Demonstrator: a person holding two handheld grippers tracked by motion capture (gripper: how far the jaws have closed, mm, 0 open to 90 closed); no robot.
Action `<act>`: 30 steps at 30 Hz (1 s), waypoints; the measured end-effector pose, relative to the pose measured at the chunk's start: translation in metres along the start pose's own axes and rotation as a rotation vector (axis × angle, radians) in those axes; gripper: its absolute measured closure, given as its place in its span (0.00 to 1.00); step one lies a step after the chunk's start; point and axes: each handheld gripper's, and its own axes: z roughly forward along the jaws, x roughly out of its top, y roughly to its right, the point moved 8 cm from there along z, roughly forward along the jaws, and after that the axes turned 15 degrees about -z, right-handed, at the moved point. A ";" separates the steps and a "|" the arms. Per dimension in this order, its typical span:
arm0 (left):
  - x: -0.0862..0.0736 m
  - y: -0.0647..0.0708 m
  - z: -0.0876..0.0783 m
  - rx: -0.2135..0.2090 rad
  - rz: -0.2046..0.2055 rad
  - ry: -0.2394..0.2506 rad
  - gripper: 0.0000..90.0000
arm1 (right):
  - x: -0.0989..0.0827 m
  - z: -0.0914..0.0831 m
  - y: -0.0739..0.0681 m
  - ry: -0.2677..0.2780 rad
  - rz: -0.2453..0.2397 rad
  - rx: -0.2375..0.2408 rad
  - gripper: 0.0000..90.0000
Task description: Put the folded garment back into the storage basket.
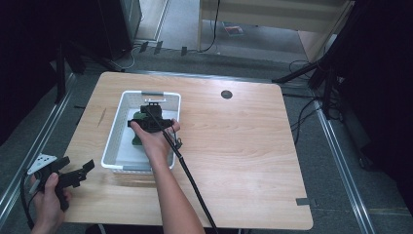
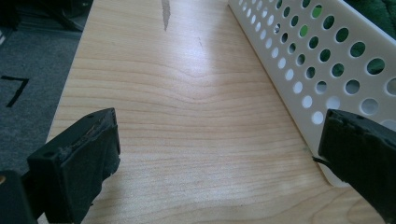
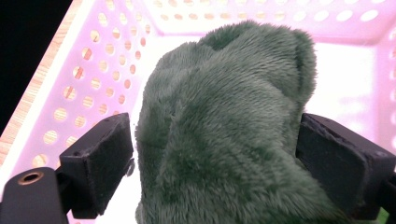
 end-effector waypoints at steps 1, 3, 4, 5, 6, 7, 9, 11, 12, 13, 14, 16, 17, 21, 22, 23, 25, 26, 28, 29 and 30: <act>0.000 0.000 0.000 0.000 0.000 0.000 0.00 | 0.001 -0.002 0.000 0.006 -0.003 -0.001 0.13; 0.000 0.000 0.000 0.000 0.000 0.000 0.00 | 0.003 -0.006 0.000 0.019 -0.008 -0.007 0.13; 0.000 0.000 0.000 0.000 0.000 0.000 0.00 | 0.004 -0.008 0.000 0.023 -0.009 -0.006 0.13; 0.000 0.000 0.000 0.000 0.000 0.000 0.00 | 0.005 -0.011 0.000 0.033 -0.009 -0.001 0.13; 0.000 0.000 0.000 -0.001 0.000 0.000 0.00 | 0.006 -0.013 0.000 0.042 -0.014 0.000 0.13; 0.000 0.000 0.000 0.000 0.000 0.000 0.00 | 0.007 -0.017 0.001 0.049 -0.015 0.001 0.13; 0.000 0.000 0.000 0.000 0.001 0.000 0.00 | 0.009 -0.022 0.002 0.059 -0.023 -0.001 0.13; 0.000 0.000 0.000 -0.001 0.001 -0.001 0.00 | 0.011 -0.028 0.003 0.073 -0.033 -0.001 0.13; 0.000 0.000 0.000 -0.001 0.002 -0.002 0.00 | 0.012 -0.031 0.004 0.080 -0.042 -0.003 0.13; 0.000 0.000 0.000 -0.001 0.003 -0.002 0.00 | 0.012 -0.034 0.004 0.084 -0.046 -0.006 0.13; 0.000 0.000 0.000 -0.001 0.003 -0.003 0.00 | 0.013 -0.037 0.005 0.090 -0.053 -0.009 0.13; 0.000 0.000 0.000 -0.001 0.004 0.000 0.00 | 0.014 -0.043 0.007 0.105 -0.068 -0.007 0.13; 0.000 0.000 0.000 -0.004 0.005 0.000 0.00 | 0.014 -0.046 0.007 0.108 -0.069 -0.003 0.13; 0.000 0.001 0.000 -0.003 0.008 0.003 0.00 | 0.012 -0.057 0.016 0.126 -0.082 -0.003 0.13; 0.000 0.001 0.000 -0.004 0.008 0.004 0.00 | 0.011 -0.059 0.019 0.128 -0.080 -0.006 0.13; 0.000 0.001 0.000 -0.005 0.009 0.003 0.00 | 0.010 -0.062 0.023 0.135 -0.080 -0.008 0.13; 0.000 0.001 0.000 -0.004 0.010 0.004 0.00 | 0.008 -0.068 0.032 0.147 -0.070 -0.016 0.13; 0.000 0.001 0.000 -0.004 0.011 0.003 0.00 | 0.007 -0.070 0.037 0.154 -0.065 -0.016 0.13; 0.000 0.001 0.000 -0.003 0.014 0.004 0.00 | 0.005 -0.075 0.045 0.164 -0.058 -0.020 0.13; 0.000 0.001 0.000 -0.003 0.014 0.005 0.00 | 0.004 -0.077 0.049 0.168 -0.059 -0.022 0.13; 0.000 0.001 0.000 -0.003 0.014 0.005 0.00 | 0.003 -0.080 0.053 0.168 -0.053 -0.025 0.13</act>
